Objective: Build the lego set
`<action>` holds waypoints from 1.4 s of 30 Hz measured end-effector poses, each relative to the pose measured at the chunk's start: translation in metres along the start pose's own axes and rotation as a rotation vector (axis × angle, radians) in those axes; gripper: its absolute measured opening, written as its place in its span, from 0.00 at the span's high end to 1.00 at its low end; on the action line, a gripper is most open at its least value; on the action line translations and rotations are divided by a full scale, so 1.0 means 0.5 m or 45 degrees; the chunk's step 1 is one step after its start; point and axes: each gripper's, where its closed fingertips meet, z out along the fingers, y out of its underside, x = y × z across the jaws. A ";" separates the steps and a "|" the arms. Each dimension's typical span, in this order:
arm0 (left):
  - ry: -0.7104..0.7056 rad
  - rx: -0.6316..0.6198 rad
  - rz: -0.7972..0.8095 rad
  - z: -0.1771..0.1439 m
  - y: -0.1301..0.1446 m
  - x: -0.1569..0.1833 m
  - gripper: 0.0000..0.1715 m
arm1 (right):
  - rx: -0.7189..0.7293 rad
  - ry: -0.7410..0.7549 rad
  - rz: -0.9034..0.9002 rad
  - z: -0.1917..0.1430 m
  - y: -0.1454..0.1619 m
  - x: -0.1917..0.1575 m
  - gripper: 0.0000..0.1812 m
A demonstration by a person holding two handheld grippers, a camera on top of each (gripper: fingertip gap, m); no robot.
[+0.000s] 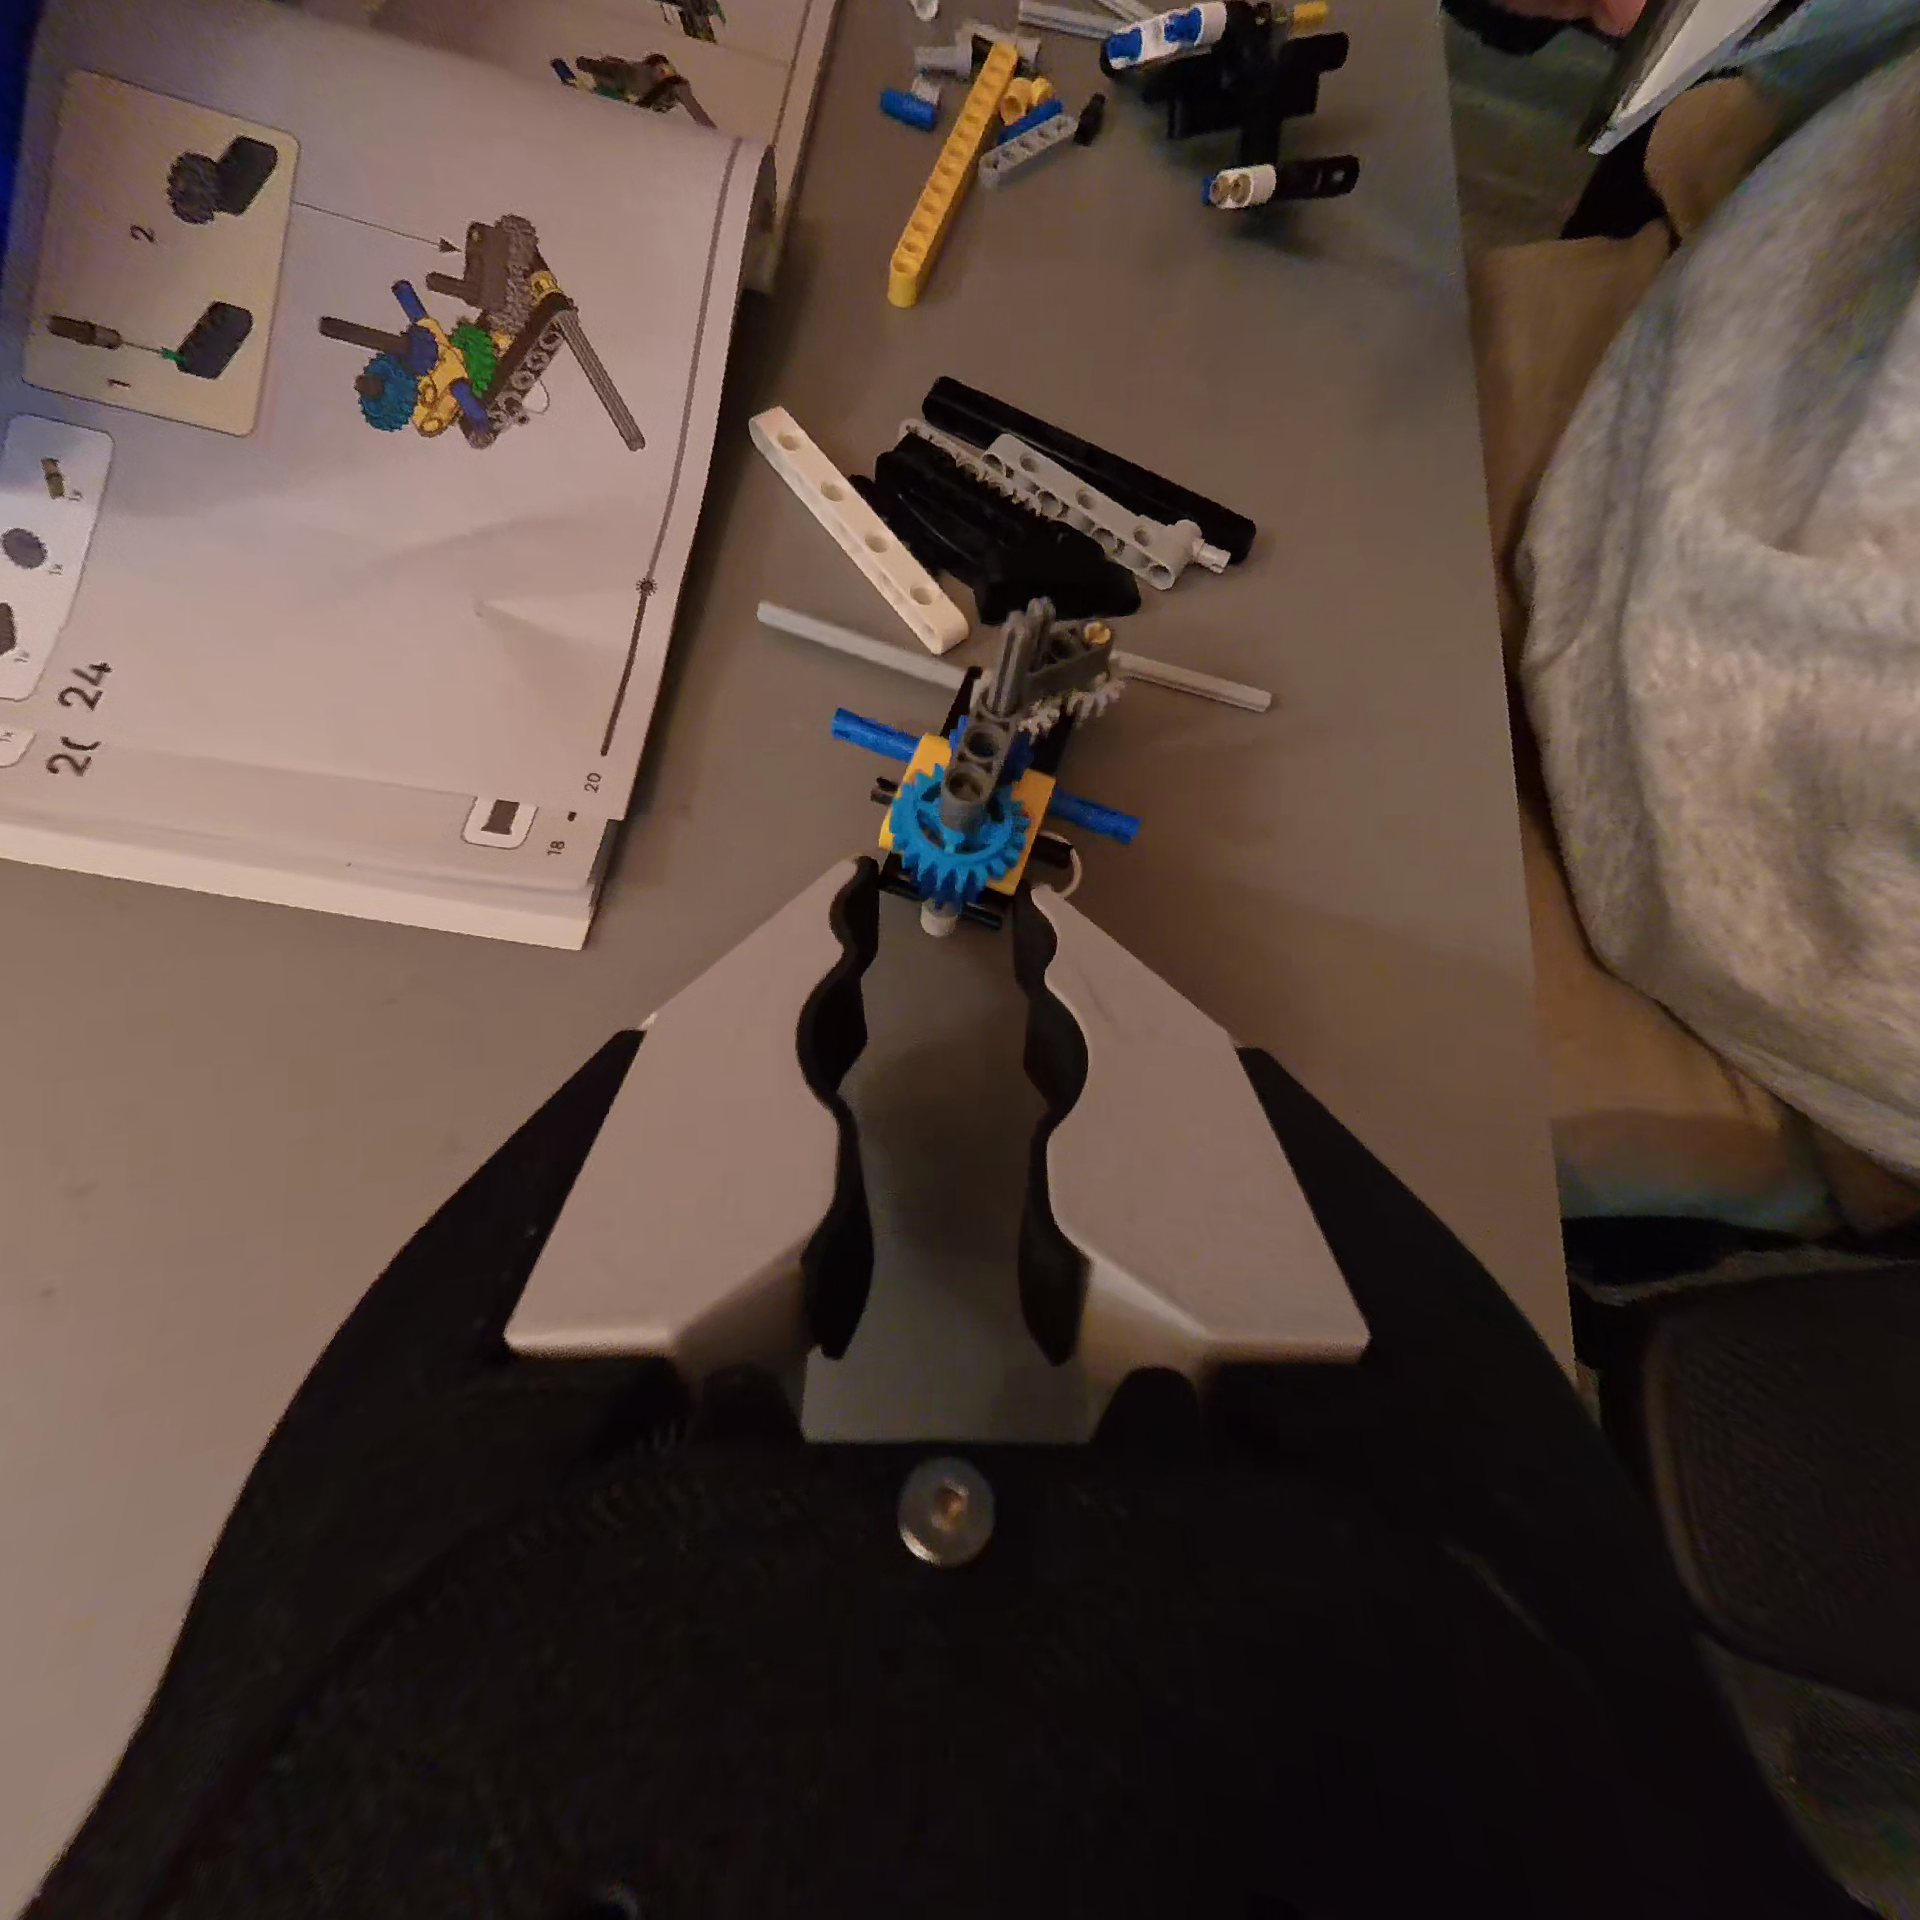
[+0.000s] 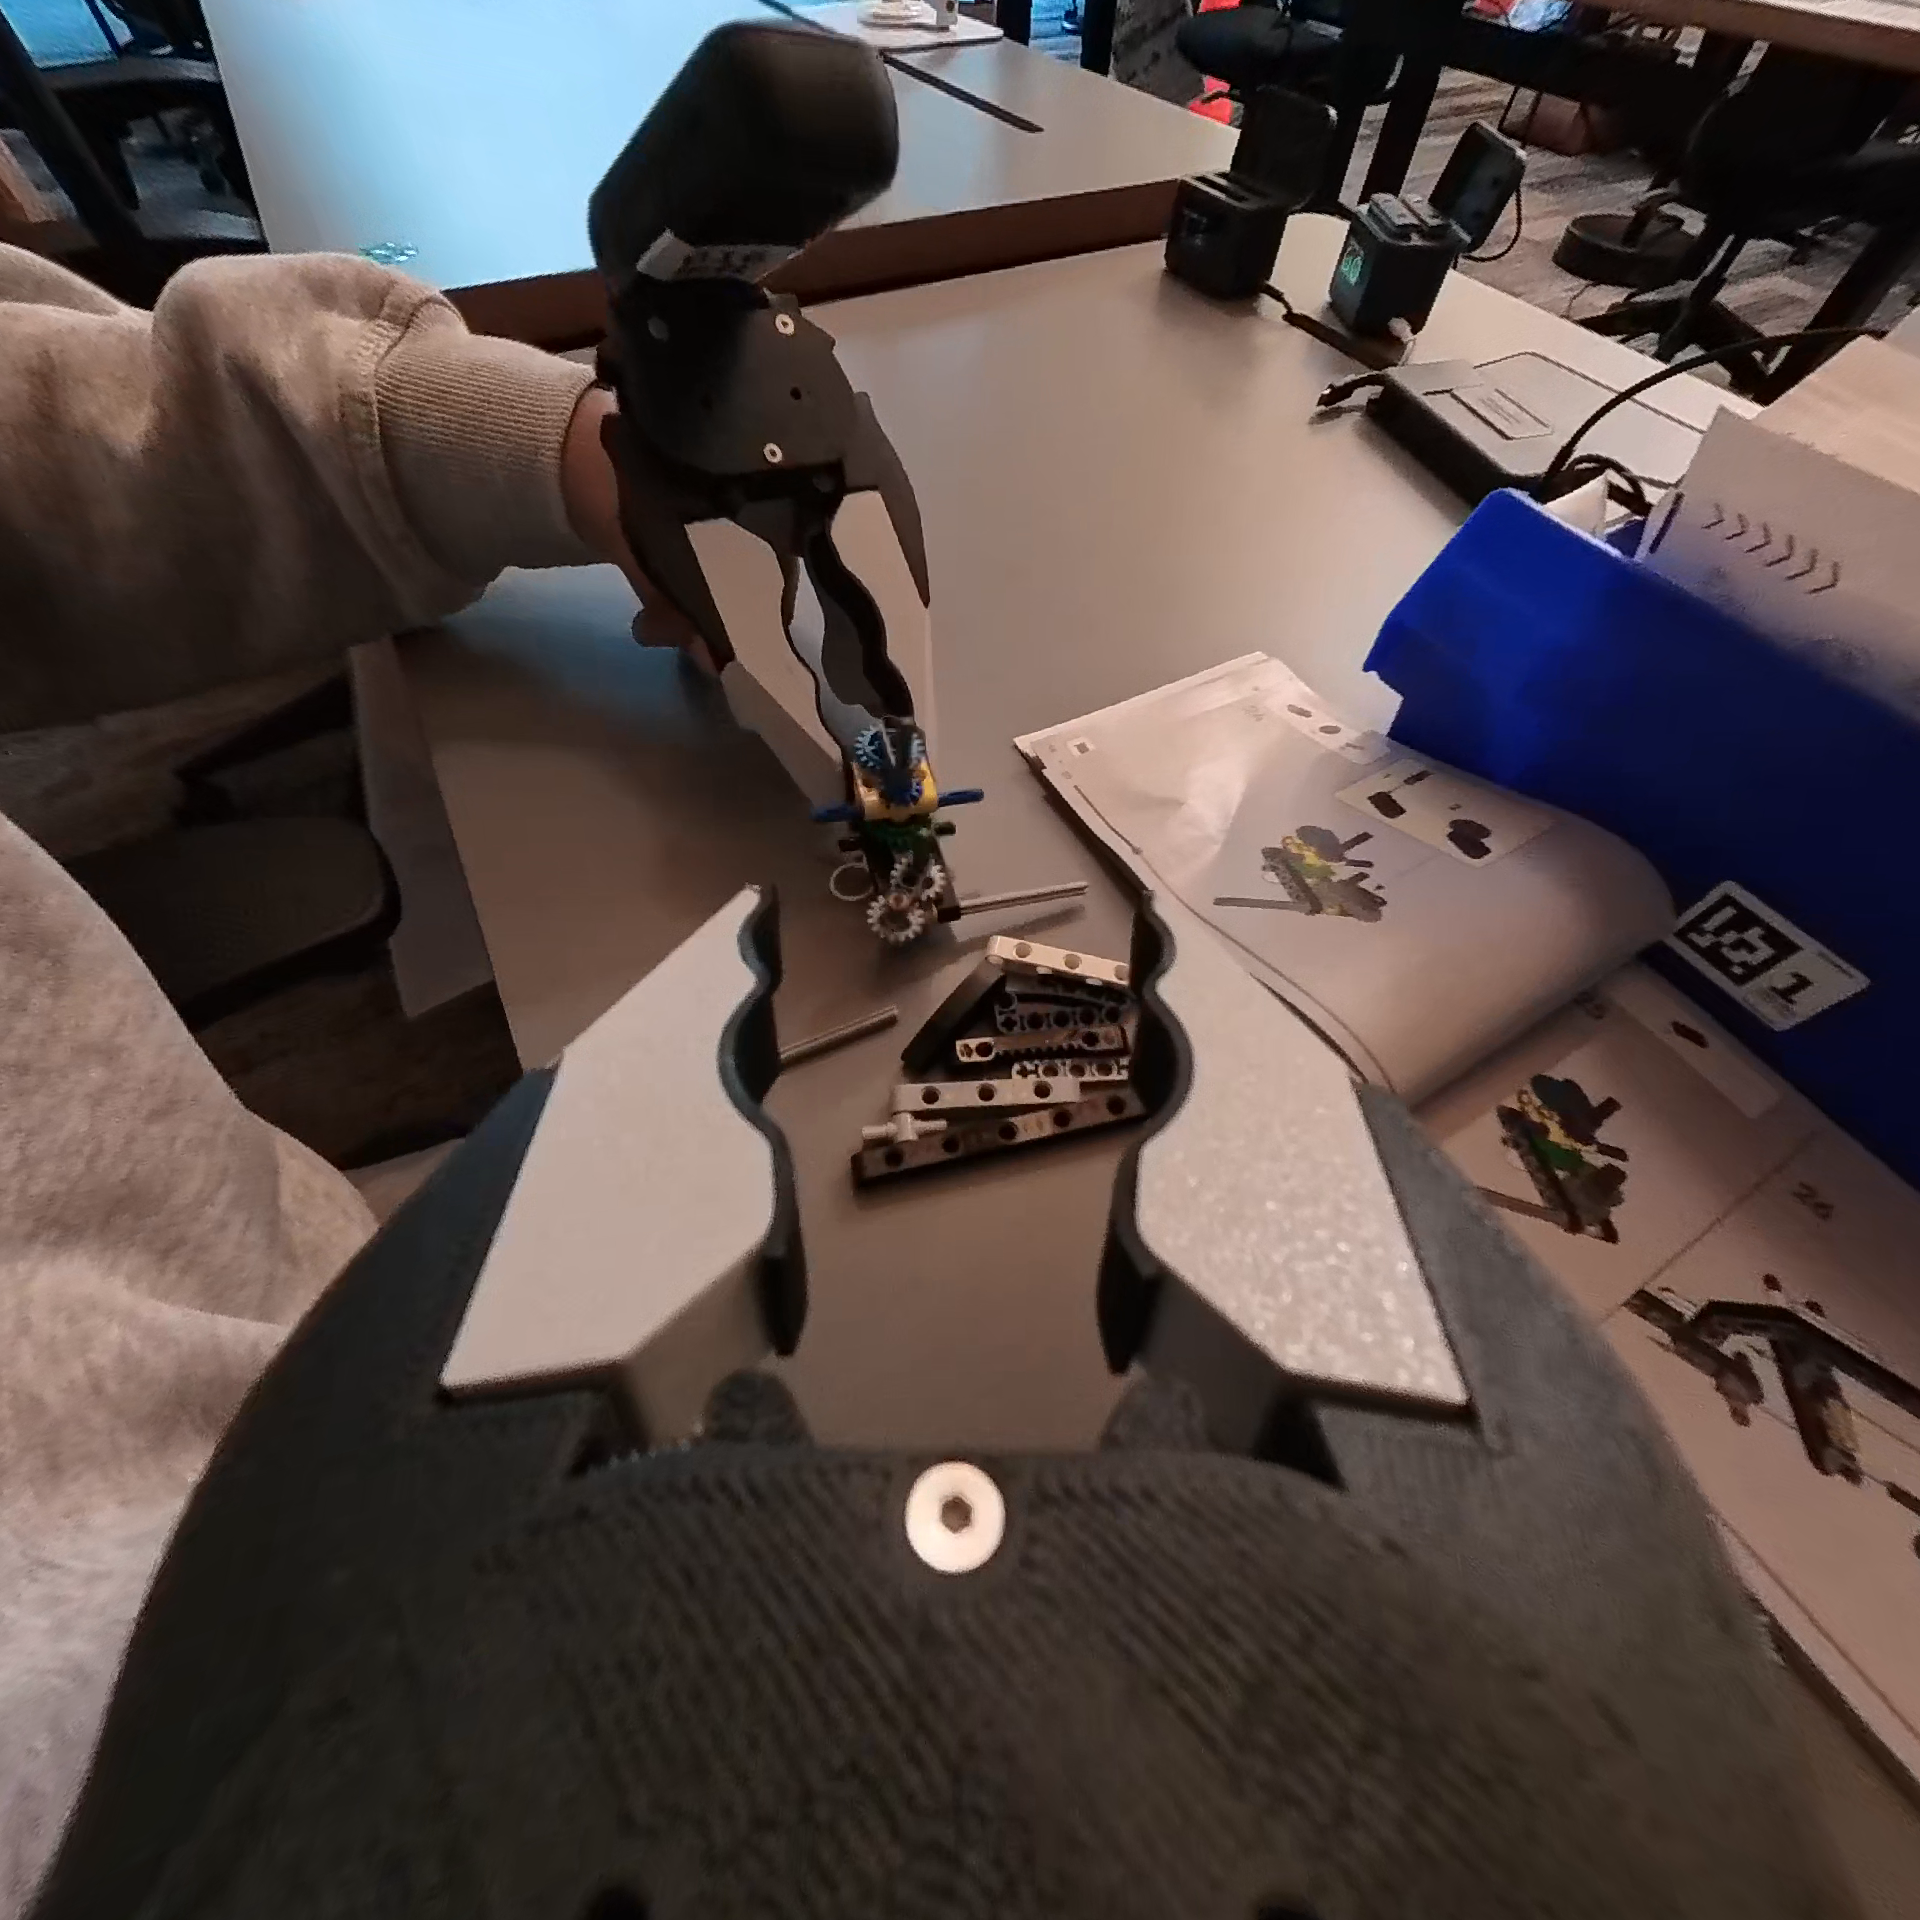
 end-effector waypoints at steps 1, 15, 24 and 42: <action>-0.007 0.019 -0.004 -0.003 -0.003 -0.001 0.86 | 0.004 -0.002 0.003 -0.001 0.000 -0.001 0.63; -0.035 -0.001 -0.088 -0.034 0.044 0.049 0.86 | -0.076 -0.206 0.104 0.051 0.023 -0.068 0.57; -0.021 -0.021 -0.033 -0.034 0.051 0.063 0.87 | -0.402 -0.214 -0.108 0.175 0.098 -0.086 0.43; -0.052 -0.034 0.038 -0.033 0.053 0.066 0.87 | -0.520 -0.387 -0.174 0.183 0.118 -0.086 0.60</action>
